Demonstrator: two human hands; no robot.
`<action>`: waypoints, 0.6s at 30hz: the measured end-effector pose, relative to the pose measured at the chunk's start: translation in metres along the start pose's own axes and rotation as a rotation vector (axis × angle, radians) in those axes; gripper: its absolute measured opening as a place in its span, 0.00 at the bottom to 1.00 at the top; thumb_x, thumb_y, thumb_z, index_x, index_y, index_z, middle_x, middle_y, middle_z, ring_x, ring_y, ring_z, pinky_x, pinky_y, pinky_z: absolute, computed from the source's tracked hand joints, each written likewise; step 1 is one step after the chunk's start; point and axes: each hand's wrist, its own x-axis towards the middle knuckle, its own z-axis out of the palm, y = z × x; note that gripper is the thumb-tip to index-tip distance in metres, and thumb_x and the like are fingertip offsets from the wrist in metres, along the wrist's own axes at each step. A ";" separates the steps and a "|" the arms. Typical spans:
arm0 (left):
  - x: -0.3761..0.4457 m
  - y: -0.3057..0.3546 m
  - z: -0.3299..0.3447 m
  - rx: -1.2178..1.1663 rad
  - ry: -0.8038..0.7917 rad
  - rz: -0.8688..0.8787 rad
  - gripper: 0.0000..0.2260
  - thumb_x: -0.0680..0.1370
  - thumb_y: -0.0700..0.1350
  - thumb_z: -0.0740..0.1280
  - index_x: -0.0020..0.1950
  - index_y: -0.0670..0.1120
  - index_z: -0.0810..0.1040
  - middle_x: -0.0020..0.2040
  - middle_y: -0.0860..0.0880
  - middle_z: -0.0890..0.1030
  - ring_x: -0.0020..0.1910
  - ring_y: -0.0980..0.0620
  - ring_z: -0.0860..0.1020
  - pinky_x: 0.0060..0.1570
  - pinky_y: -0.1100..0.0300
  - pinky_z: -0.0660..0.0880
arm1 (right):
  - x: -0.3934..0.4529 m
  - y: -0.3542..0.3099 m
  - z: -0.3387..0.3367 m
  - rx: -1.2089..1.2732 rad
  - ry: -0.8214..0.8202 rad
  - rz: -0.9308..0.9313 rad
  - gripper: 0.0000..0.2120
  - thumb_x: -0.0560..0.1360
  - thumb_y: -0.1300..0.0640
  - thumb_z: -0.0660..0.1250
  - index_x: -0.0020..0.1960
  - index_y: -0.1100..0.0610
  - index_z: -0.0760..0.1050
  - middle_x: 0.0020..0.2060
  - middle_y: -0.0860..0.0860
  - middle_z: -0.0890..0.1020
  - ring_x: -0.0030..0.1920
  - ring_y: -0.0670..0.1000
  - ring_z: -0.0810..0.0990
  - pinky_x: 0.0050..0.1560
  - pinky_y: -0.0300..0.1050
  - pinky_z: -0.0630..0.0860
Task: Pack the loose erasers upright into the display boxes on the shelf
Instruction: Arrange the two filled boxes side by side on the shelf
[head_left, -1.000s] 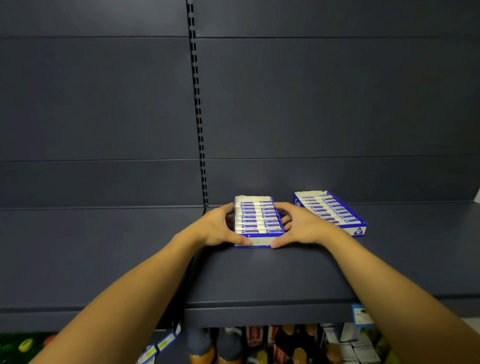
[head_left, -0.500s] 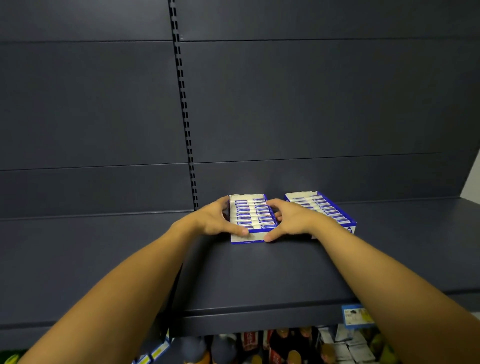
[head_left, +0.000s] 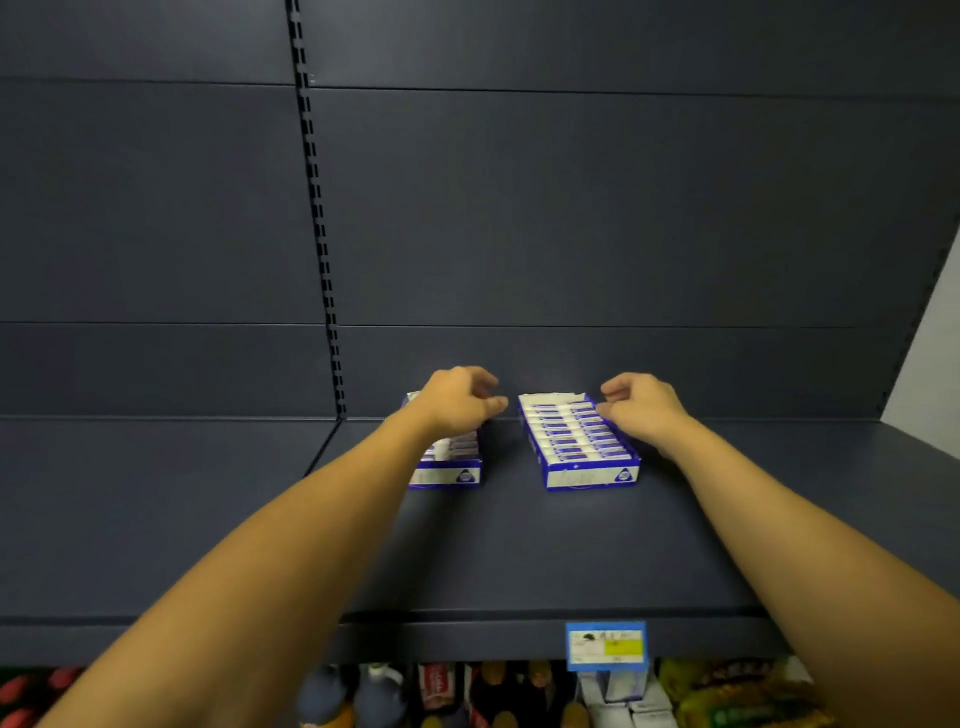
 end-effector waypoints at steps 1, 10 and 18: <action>0.004 0.006 0.010 0.041 -0.010 -0.003 0.20 0.80 0.51 0.70 0.70 0.47 0.75 0.64 0.48 0.81 0.62 0.49 0.79 0.61 0.60 0.72 | 0.001 0.007 -0.002 0.007 -0.002 0.020 0.17 0.75 0.56 0.72 0.63 0.57 0.78 0.58 0.54 0.82 0.57 0.52 0.81 0.59 0.45 0.76; 0.010 -0.011 0.022 0.201 0.131 -0.107 0.15 0.80 0.46 0.68 0.66 0.44 0.79 0.59 0.45 0.82 0.59 0.45 0.79 0.56 0.58 0.75 | -0.008 0.037 0.010 0.121 -0.084 0.065 0.07 0.78 0.57 0.68 0.56 0.55 0.78 0.51 0.52 0.85 0.41 0.46 0.82 0.36 0.37 0.75; -0.013 -0.077 -0.013 0.197 0.287 -0.412 0.11 0.81 0.45 0.63 0.46 0.40 0.82 0.46 0.42 0.83 0.41 0.46 0.77 0.41 0.58 0.70 | -0.011 0.040 0.022 0.241 -0.023 0.080 0.08 0.81 0.57 0.65 0.59 0.56 0.76 0.49 0.53 0.83 0.40 0.47 0.82 0.34 0.37 0.76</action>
